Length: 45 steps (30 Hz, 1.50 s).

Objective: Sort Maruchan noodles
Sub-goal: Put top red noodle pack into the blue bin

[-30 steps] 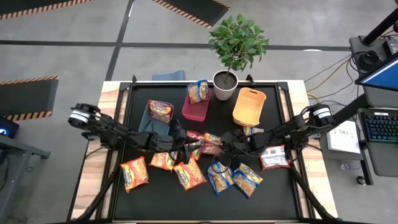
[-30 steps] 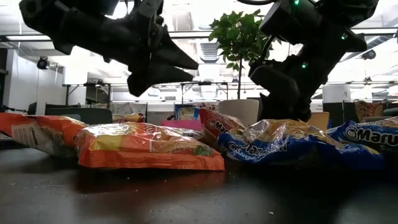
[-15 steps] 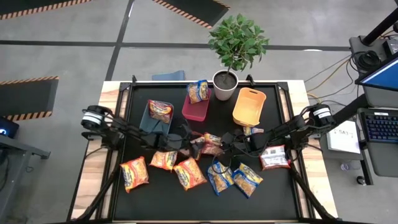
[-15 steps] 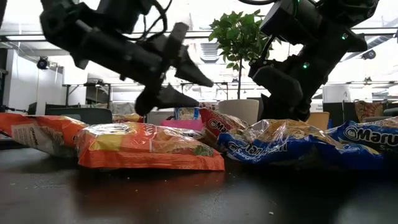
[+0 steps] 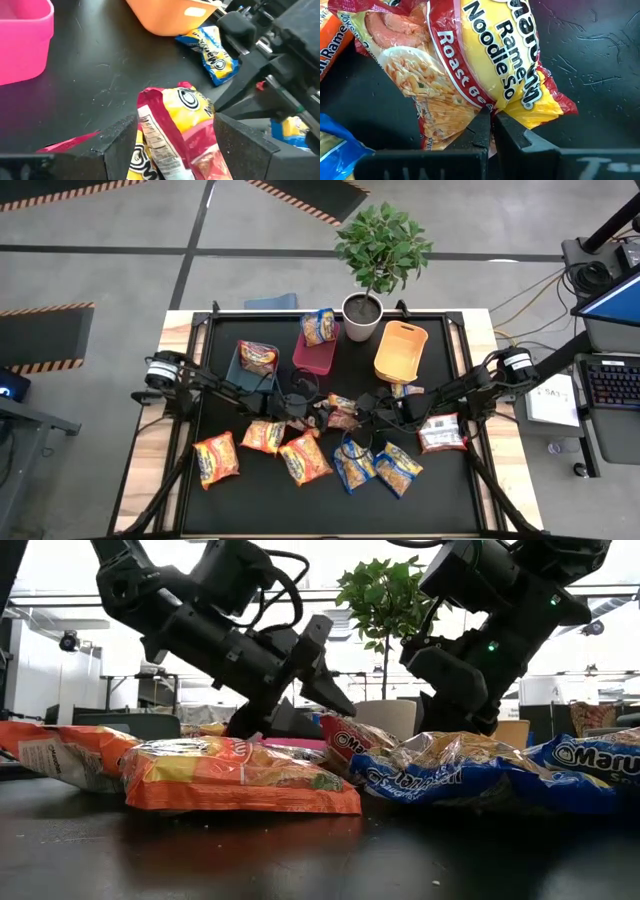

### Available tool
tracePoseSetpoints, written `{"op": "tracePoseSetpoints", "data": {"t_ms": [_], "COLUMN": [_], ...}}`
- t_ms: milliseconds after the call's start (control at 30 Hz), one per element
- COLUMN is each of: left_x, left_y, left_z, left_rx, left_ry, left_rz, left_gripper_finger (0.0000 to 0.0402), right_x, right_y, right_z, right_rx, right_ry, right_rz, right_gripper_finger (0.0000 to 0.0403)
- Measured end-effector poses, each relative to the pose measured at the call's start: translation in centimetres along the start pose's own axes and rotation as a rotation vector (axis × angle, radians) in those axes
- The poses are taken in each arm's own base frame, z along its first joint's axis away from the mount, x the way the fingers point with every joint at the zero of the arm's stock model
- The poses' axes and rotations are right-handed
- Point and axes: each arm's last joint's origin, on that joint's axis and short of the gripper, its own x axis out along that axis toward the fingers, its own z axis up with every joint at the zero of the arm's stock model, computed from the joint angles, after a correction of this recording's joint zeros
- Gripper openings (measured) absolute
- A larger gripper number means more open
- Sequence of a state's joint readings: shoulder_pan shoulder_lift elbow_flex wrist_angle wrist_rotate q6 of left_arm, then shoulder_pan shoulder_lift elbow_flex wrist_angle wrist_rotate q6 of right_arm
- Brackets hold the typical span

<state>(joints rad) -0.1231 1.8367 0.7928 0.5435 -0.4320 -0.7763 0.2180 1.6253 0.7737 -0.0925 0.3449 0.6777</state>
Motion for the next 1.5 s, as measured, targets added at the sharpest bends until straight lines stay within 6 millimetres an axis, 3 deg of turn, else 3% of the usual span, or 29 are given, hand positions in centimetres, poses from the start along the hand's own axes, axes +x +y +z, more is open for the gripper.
{"op": "tracePoseSetpoints", "data": {"t_ms": [533, 800, 933, 1200, 1500], "left_x": [2.0, 2.1, 2.1, 2.1, 0.8], "left_y": [-0.6, -0.6, -0.7, -0.8, -2.1], "left_z": [-0.8, -0.8, -0.9, -0.9, 0.2], "left_rx": [0.015, 0.029, 0.042, 0.138, 0.311], "left_ry": [0.027, 0.03, 0.038, 0.044, -0.001], "left_rz": [-0.016, -0.02, -0.035, -0.044, -0.088], "left_gripper_finger": [0.0241, 0.018, 0.0125, 0.0019, 0.0002], "right_x": [0.0, -0.3, -1.0, -3.7, -8.1], "right_y": [0.0, 0.1, 0.1, -0.1, -0.8], "right_z": [0.2, 0.3, 0.6, 1.4, 2.6], "right_rx": [-0.006, -0.001, -0.002, -0.005, -0.012], "right_ry": [-0.04, -0.058, -0.075, -0.104, -0.181], "right_rz": [-0.025, -0.022, -0.016, 0.013, 0.077], "right_gripper_finger": [0.0009, 0.0013, 0.0045, 0.0152, 0.0219]}}
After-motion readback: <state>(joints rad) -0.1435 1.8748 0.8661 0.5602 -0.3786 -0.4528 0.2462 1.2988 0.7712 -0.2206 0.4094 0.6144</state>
